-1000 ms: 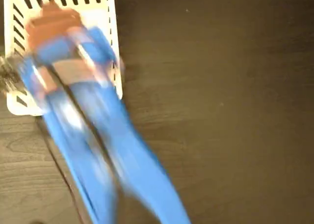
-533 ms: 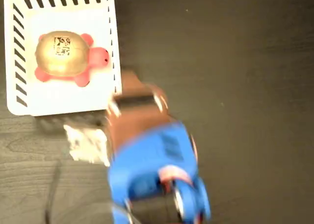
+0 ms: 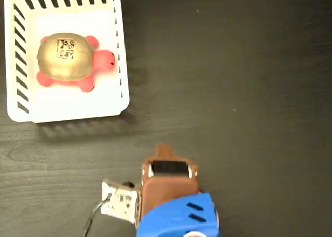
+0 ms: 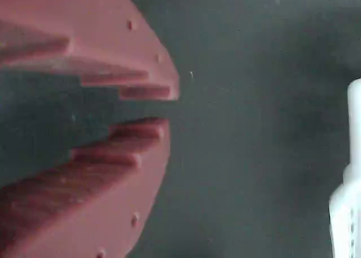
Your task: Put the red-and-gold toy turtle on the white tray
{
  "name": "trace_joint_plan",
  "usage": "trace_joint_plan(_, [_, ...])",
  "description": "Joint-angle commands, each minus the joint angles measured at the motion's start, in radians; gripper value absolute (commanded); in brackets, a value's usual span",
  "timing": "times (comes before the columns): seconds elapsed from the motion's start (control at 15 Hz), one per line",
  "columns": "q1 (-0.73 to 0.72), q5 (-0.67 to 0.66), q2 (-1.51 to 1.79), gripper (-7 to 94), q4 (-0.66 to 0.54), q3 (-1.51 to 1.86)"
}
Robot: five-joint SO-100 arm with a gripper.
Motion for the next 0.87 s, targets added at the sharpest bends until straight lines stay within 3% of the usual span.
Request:
trace_joint_plan(0.0, [0.008, 0.023, 0.026, 0, 0.020, -0.005])
trace_joint_plan(0.8, [-0.002, 0.008, 0.026, 0, 0.020, -0.005])
